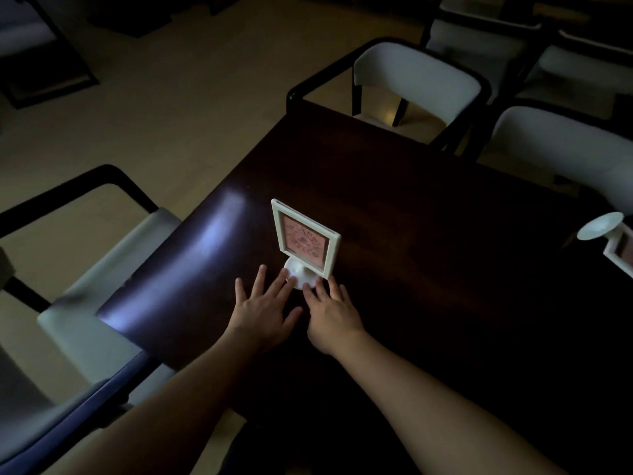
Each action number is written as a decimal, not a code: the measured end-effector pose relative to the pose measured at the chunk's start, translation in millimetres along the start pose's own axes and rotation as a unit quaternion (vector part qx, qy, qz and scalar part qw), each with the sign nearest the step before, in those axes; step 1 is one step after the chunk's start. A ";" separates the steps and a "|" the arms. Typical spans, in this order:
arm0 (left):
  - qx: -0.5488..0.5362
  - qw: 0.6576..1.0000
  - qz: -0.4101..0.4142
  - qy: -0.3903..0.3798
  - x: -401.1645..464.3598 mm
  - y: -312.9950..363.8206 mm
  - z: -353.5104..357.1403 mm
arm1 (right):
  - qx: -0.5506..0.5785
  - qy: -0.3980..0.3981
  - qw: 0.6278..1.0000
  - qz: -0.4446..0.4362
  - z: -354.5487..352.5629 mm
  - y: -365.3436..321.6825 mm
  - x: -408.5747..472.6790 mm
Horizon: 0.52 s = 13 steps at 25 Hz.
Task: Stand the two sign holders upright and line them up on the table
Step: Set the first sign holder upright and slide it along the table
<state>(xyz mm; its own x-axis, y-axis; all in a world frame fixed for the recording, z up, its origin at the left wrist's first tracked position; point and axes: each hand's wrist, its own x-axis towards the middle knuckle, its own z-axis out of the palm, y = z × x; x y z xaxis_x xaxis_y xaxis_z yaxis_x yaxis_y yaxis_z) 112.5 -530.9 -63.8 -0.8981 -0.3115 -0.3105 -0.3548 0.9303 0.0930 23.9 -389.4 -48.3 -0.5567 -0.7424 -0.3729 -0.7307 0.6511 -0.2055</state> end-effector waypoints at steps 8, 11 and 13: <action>-0.002 0.999 0.047 0.002 62.4 -79.4 -28.1 | 0.014 -0.015 0.999 0.042 -34.0 -43.4 76.7; -0.006 0.998 0.058 0.005 86.1 -106.9 -37.6 | 0.019 -0.015 0.998 0.055 -44.3 -56.6 107.3; -0.004 0.998 0.063 0.016 100.4 -124.5 -44.1 | 0.021 -0.016 0.998 0.061 -51.2 -64.5 127.2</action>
<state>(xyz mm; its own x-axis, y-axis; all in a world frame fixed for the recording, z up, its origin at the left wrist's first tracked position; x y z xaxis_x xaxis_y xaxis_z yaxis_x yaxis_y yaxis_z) 55.1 -686.6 -64.9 -0.9433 -0.1985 -0.2662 -0.2410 0.9607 0.1375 -19.9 -533.9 -36.1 -0.6268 -0.6528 -0.4254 -0.6411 0.7424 -0.1946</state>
